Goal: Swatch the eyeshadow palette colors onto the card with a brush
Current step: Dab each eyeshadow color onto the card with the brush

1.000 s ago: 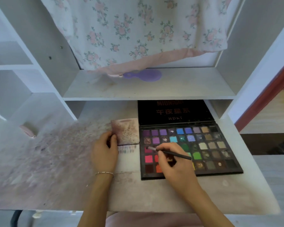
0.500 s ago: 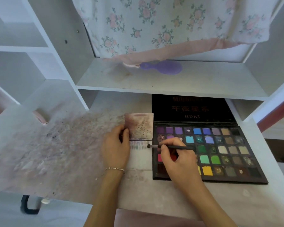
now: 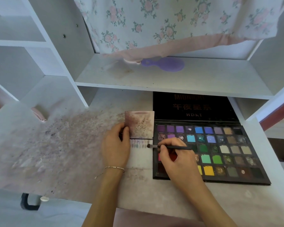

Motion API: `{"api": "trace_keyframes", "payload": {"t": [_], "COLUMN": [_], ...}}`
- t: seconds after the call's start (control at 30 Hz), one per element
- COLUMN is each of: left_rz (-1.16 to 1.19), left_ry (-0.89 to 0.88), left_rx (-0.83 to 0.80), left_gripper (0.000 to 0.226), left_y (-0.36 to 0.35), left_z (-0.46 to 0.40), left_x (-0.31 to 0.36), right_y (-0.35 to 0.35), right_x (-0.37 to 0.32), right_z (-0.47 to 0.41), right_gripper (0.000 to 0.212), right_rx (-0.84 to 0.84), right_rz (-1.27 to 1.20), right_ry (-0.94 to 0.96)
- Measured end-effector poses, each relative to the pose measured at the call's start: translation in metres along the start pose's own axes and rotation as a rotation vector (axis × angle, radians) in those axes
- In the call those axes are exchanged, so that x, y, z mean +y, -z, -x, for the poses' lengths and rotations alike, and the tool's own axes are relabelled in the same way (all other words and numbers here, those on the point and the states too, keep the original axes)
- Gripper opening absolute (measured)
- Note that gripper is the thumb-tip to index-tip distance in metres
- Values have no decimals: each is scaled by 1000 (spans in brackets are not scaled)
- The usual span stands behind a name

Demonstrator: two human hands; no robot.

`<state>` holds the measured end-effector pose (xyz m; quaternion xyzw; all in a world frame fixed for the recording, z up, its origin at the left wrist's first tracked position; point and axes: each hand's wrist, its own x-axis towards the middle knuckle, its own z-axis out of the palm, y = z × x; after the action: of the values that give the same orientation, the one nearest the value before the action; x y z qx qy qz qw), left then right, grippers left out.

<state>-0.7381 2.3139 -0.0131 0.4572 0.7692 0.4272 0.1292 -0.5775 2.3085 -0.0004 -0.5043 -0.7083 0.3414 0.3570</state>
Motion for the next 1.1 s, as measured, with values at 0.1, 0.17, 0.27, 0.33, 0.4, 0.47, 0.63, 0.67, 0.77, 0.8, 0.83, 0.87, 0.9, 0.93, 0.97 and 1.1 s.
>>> {"api": "trace_keyframes", "payload": {"t": [0.1,0.17,0.27,0.33,0.4,0.47,0.63,0.67,0.77,0.8,0.83,0.87,0.9,0.93,0.97,1.1], "left_rz": [-6,-8,-20,-21,-21,-29,-30,-29,-15,-13,-14,-19,-23,-25,-23,0], "left_ry": [-3,-3,-6,-11,-16,-16,-19,-22,-25,-26,-25,-23,-19,-17,-15,-15], "left_rx": [-1,2,11,14,14,12,16,17,20,17,13,10,10,9,8,13], "left_gripper": [19,19,19,19,19,20,19,19,18,18,18,19,19,20,20,18], "left_y": [0,0,-1,0,-1,-1,-1,-1,-1,-1,-1,-1,-1,-1,-1,-1], "left_z": [0,0,0,0,0,0,0,0,0,0,0,0,0,0,0,0], "left_x": [0,-1,-1,-1,-1,-2,-1,-1,-1,-1,-1,-2,-2,-2,-2,-2], "right_y": [0,0,0,0,0,-1,0,0,-1,-1,-1,-1,-2,-1,-1,0], "right_x": [0,0,0,0,0,-1,-2,-2,-1,0,1,1,1,1,1,2], "right_z": [0,0,0,0,0,0,0,0,0,0,0,0,0,1,2,5], "right_gripper": [14,16,16,16,15,14,18,17,11,10,11,12,14,14,12,12], "right_rx": [-2,6,2,-6,-2,4,2,4,5,3,2,4,15,41,80,257], "right_rz": [0,12,26,25,23,33,29,27,28,27,23,16,9,-5,-30,-201], "right_ry": [-1,3,9,16,21,25,43,46,50,48,45,46,57,81,112,208]}}
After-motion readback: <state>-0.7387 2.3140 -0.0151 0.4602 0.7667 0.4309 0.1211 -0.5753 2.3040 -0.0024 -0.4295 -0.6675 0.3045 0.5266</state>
